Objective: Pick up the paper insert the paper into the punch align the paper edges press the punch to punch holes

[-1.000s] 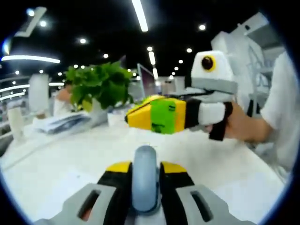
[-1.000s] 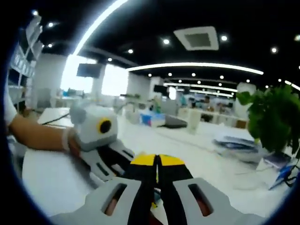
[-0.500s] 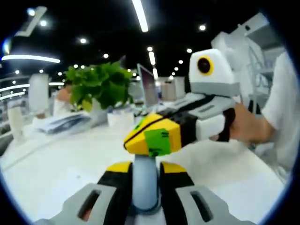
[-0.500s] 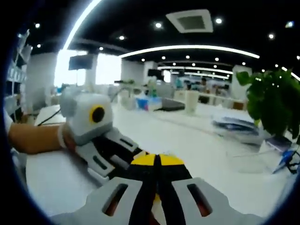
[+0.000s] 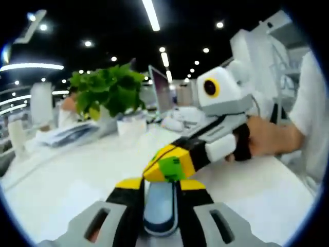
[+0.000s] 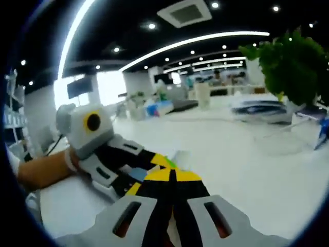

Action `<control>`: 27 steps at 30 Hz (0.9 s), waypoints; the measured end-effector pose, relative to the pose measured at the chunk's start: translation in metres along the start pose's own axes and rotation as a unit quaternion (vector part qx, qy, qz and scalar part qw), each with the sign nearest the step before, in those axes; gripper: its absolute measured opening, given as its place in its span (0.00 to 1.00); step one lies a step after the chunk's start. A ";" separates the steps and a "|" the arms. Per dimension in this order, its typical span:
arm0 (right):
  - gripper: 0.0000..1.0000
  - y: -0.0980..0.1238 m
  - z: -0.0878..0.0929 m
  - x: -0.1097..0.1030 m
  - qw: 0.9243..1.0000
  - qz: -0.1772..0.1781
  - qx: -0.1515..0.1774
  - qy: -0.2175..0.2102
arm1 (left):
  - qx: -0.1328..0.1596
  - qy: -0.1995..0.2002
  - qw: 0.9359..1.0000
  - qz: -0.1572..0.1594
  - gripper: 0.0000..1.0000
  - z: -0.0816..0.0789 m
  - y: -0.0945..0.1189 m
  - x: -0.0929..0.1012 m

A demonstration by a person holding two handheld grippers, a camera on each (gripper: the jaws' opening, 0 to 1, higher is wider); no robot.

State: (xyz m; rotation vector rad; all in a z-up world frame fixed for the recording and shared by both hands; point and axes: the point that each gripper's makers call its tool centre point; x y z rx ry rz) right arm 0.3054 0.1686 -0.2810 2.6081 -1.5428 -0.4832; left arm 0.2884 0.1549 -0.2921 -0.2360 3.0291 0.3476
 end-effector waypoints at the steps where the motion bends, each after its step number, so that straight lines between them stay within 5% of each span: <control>1: 0.01 0.000 0.000 0.000 1.000 0.000 0.000 -0.001 | 0.000 0.000 1.000 0.000 0.26 0.000 0.000 0.000; 8: 0.01 0.001 0.001 -0.006 1.000 0.004 -0.001 0.002 | 0.000 0.000 1.000 0.000 0.26 0.001 0.001 0.000; 16: 0.02 0.003 -0.018 -0.022 0.998 0.003 0.008 0.062 | 0.002 0.005 1.000 -0.001 0.26 0.000 0.003 0.000; 19: 0.03 0.001 -0.017 -0.024 0.996 0.014 -0.013 0.088 | 0.001 0.005 1.000 -0.002 0.26 0.000 0.003 0.000; 22: 0.04 0.001 -0.033 -0.035 0.996 -0.015 0.017 0.090 | 0.002 0.005 1.000 -0.002 0.26 0.000 0.003 0.000; 24: 0.04 0.004 -0.036 -0.033 0.996 -0.009 0.010 0.092 | 0.003 0.007 1.000 -0.002 0.26 0.000 0.003 0.001; 27: 0.04 0.015 -0.050 -0.030 0.994 -0.010 0.049 0.102 | 0.003 0.006 1.000 -0.003 0.27 0.000 0.004 0.001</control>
Point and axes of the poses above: the point that each gripper's makers call its tool centre point, and the gripper's own axes: y roughly backward along the fingers, x roughly to its right, z roughly out of its underside, and after that the axes turned 8 degrees about -z, right-handed
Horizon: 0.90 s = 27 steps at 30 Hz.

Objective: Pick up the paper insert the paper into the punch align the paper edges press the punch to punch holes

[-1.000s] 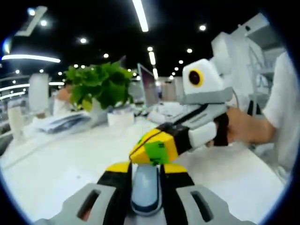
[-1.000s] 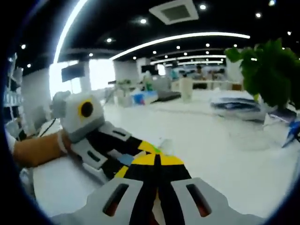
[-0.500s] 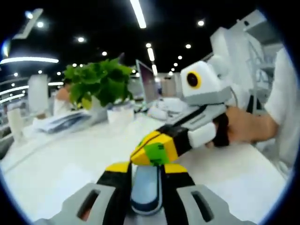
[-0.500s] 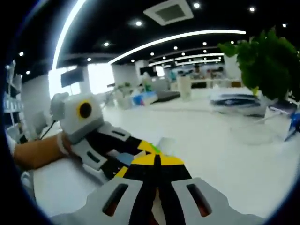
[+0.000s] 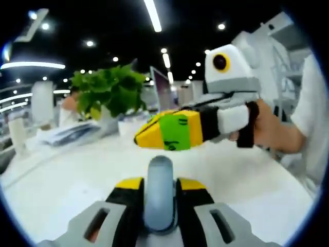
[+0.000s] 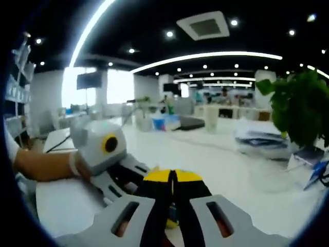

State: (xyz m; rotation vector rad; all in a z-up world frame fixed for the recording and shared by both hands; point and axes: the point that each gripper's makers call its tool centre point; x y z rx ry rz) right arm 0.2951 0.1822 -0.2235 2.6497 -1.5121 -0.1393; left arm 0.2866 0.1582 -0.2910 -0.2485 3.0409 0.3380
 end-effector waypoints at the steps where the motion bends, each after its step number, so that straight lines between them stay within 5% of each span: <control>1: 0.06 0.004 0.000 0.006 1.000 0.005 0.004 0.005 | 0.000 0.000 1.000 0.000 0.27 0.000 0.000 0.000; 4: 0.13 0.019 0.003 0.030 0.999 0.041 0.011 0.030 | 0.000 0.000 1.000 0.000 0.28 0.000 0.001 0.000; 9: 0.16 0.040 0.033 0.070 0.999 0.037 -0.003 0.016 | 0.007 0.009 1.000 0.004 0.32 -0.004 0.001 -0.001; 22: 0.23 0.039 0.048 0.072 0.999 0.024 -0.012 0.038 | 0.054 0.052 0.997 0.018 0.55 -0.027 0.010 -0.002; 27: 0.29 0.042 0.048 0.084 0.999 0.038 -0.008 0.013 | 0.143 0.108 0.984 0.011 0.60 -0.079 0.025 -0.016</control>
Point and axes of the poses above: the point that each gripper's makers call its tool centre point, and the gripper's own axes: y roughly backward along the fingers, x roughly to its right, z roughly out of its underside, and after that the axes turned 8 degrees about -z, right-handed
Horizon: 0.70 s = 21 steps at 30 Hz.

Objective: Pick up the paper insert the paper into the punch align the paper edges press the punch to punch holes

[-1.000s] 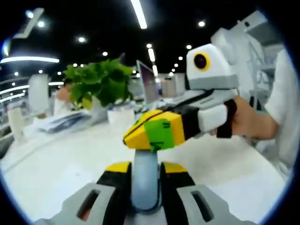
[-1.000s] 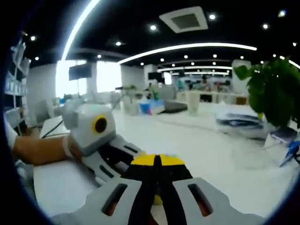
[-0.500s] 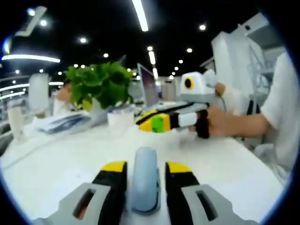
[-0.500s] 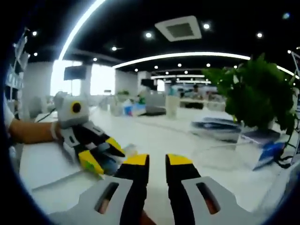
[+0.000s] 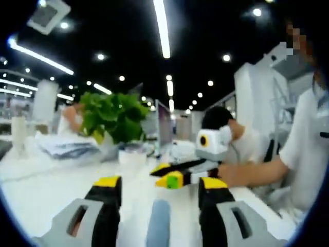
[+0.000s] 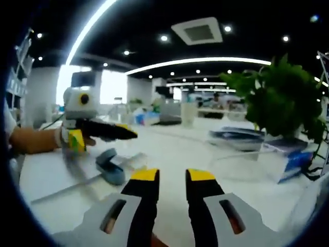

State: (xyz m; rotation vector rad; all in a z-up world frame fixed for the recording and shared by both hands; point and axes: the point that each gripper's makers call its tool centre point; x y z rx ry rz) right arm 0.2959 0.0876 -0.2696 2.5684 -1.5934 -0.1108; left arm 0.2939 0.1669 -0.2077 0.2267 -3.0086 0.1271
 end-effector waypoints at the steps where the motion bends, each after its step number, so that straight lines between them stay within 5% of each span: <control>1: 0.30 -0.001 0.002 0.001 1.000 0.001 -0.003 -0.002 | 0.015 0.008 1.000 -0.006 0.60 -0.013 0.003 -0.003; 5: 0.30 -0.001 0.003 0.001 1.000 -0.001 -0.007 0.001 | 0.025 -0.002 0.999 -0.024 0.61 -0.036 0.026 -0.015; 10: 0.32 -0.002 0.004 0.002 1.000 0.001 -0.009 -0.002 | 0.028 -0.008 0.998 -0.058 0.63 -0.046 0.068 -0.028; 14: 0.35 -0.002 0.005 0.003 1.000 0.003 -0.012 0.000 | -0.027 -0.020 0.996 -0.088 0.63 -0.013 0.104 -0.033; 21: 0.32 -0.003 0.008 0.001 1.000 -0.006 -0.020 -0.007 | -0.098 -0.028 0.991 -0.083 0.64 0.040 0.134 -0.019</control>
Point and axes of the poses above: the point that each gripper's makers call its tool centre point, and the gripper's own axes: y roughly backward along the fingers, x roughly to its right, z roughly out of its underside, and after that the axes turned 8 degrees about -z, right-handed
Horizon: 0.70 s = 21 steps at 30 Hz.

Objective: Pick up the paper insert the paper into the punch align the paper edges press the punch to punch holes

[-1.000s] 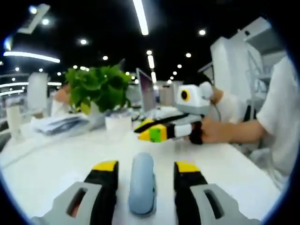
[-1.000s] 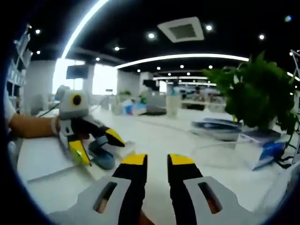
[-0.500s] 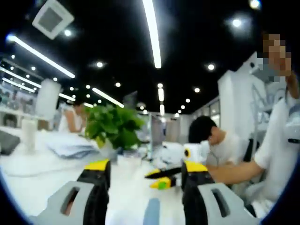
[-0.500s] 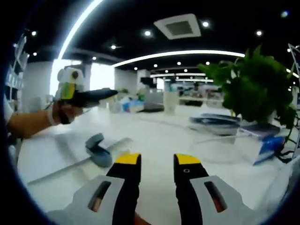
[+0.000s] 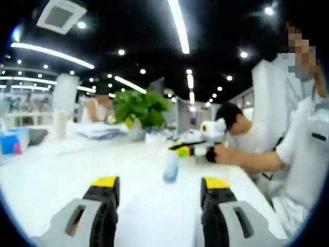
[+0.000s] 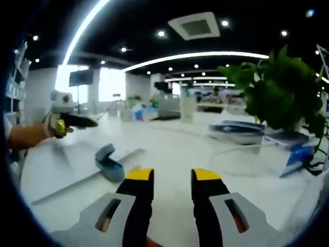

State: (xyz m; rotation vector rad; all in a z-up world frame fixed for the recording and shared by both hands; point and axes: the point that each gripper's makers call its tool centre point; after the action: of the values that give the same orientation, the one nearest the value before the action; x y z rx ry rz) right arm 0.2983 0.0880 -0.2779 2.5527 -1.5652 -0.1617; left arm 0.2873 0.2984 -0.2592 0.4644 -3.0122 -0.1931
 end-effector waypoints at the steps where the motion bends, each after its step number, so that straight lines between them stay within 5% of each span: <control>1: 0.32 0.000 0.000 0.000 1.000 0.001 -0.001 0.001 | -0.007 -0.007 1.000 0.001 0.65 0.004 0.000 0.001; 6: 0.33 0.000 0.001 0.001 1.000 0.003 -0.006 0.007 | -0.027 -0.003 1.000 0.012 0.61 0.023 -0.003 0.003; 7: 0.33 0.000 0.001 0.001 1.000 0.004 -0.006 0.009 | -0.054 -0.020 0.998 0.013 0.61 0.030 -0.002 0.004; 21: 0.35 0.000 -0.003 -0.001 1.000 -0.009 0.002 0.014 | -0.081 -0.051 0.995 0.019 0.64 0.044 -0.007 0.000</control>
State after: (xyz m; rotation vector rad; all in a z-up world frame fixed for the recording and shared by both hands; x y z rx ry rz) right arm 0.2977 0.0894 -0.2746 2.5617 -1.5334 -0.1262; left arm 0.2848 0.2966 -0.3039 0.3938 -3.0683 -0.4674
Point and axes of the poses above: the point that each gripper's makers call its tool centre point, and the gripper's own axes: y roughly backward along the fingers, x roughly to its right, z roughly out of its underside, and after that the axes turned 8 degrees about -z, right-handed
